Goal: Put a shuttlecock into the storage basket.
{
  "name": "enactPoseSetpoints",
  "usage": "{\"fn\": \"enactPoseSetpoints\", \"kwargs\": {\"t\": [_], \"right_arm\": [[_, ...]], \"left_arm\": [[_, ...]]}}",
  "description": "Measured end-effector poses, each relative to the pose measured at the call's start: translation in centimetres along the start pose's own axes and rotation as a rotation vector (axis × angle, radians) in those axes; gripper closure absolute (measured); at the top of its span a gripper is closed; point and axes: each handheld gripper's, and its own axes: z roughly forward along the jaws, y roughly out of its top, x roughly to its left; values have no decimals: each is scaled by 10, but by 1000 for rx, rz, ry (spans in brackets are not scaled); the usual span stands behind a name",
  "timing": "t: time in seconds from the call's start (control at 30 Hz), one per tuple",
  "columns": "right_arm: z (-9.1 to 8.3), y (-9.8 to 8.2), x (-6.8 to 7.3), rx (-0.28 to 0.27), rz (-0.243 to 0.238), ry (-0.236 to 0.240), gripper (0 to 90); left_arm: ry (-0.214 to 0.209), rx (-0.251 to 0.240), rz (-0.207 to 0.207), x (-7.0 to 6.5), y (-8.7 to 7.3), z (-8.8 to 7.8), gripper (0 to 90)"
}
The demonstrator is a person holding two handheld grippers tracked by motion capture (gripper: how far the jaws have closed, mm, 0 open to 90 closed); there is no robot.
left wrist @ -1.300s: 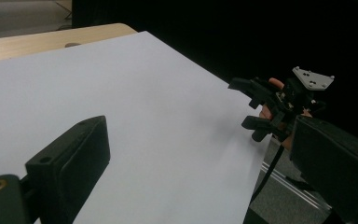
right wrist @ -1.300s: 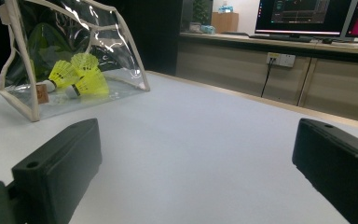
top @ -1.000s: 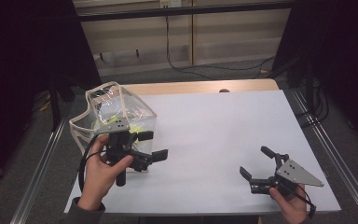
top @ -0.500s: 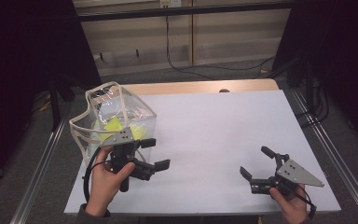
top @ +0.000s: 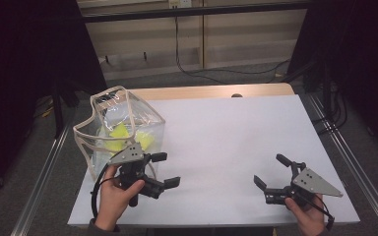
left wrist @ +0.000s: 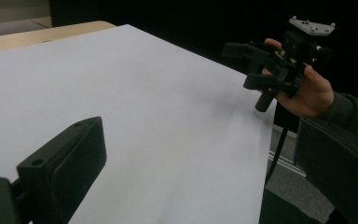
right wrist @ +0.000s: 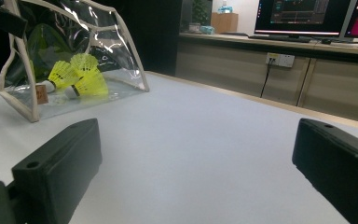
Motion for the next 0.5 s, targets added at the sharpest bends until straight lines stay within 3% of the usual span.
{"fn": "enactPoseSetpoints", "kwargs": {"t": [0.23,0.5], "right_arm": [[0,0,0,0,1,-1,11],[-1,1,0,-1,4,1,11]], "left_arm": [[-2,6,-18,3,-11,1,25],[-8,19,-3,5,-22,2,25]]}}
